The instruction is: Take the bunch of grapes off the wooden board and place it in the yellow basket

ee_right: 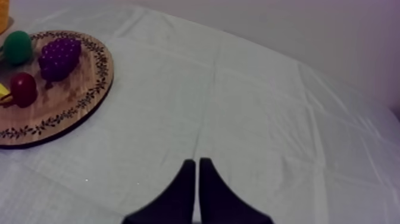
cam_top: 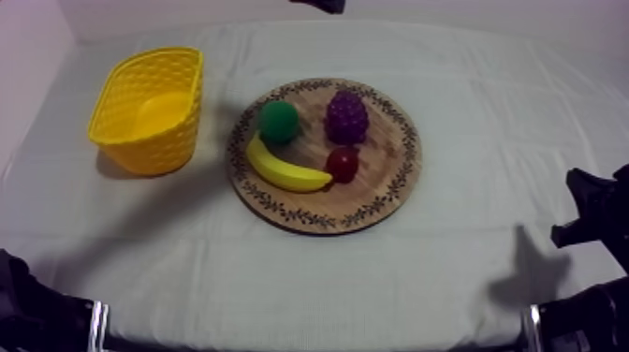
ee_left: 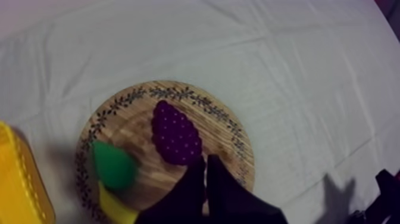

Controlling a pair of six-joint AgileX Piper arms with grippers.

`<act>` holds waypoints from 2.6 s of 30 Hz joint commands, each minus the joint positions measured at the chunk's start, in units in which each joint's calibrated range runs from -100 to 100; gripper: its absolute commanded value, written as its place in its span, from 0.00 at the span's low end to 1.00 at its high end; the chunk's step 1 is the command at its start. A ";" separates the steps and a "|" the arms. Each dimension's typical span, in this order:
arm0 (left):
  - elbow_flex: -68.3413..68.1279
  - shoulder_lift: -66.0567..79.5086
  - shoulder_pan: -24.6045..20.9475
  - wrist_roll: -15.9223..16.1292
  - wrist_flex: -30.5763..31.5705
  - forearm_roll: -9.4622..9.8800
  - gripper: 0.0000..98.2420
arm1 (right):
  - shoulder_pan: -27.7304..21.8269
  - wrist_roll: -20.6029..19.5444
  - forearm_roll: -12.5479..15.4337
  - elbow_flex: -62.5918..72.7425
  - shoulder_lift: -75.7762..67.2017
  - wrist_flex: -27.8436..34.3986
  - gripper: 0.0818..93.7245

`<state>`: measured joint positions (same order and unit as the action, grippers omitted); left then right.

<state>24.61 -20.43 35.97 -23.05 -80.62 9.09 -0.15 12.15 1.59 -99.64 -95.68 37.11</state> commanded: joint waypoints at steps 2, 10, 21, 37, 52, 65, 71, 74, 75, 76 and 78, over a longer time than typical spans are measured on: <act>1.96 -0.54 -0.34 -0.98 -8.10 -0.34 0.00 | 0.00 -0.01 0.00 -0.03 0.00 -0.01 0.00; 3.00 -1.85 -1.18 -1.50 -12.98 -1.33 0.00 | 0.00 -0.01 0.00 -0.03 0.00 -0.01 0.00; 1.19 -1.26 -1.63 0.11 -10.41 -2.39 0.01 | 0.00 -0.01 0.00 -0.03 0.00 -0.01 0.00; -7.99 0.27 -2.47 5.42 1.37 -5.35 0.64 | 0.00 -0.01 0.00 -0.03 0.00 -0.01 0.00; -7.87 -0.79 -2.07 3.87 0.92 -5.82 0.88 | 0.00 -0.01 0.00 -0.03 0.00 -0.01 0.00; -2.74 -7.05 -0.13 1.75 1.68 -7.15 0.88 | 0.00 -0.01 0.00 -0.03 0.00 -0.01 0.00; -2.35 -9.81 -0.05 0.38 2.89 -8.40 0.83 | 0.00 -0.01 0.00 -0.03 0.00 -0.01 0.00; -2.31 -10.77 -0.26 0.16 3.73 -9.28 0.84 | 0.00 0.01 0.00 -0.03 0.00 -0.01 0.00; -2.31 -11.06 -0.38 0.36 4.06 -9.64 0.86 | 0.00 0.01 0.00 -0.03 0.00 -0.01 0.00; -2.30 -11.37 -0.52 0.64 4.33 -9.98 0.87 | 0.00 0.00 0.00 -0.03 0.00 -0.01 0.00; -2.06 -12.02 -0.83 0.98 4.48 -10.42 0.90 | 0.00 -0.01 0.00 -0.03 0.00 -0.01 0.00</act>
<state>22.45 -32.17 35.22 -22.23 -75.99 -1.18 -0.15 12.13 1.59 -99.64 -95.68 37.09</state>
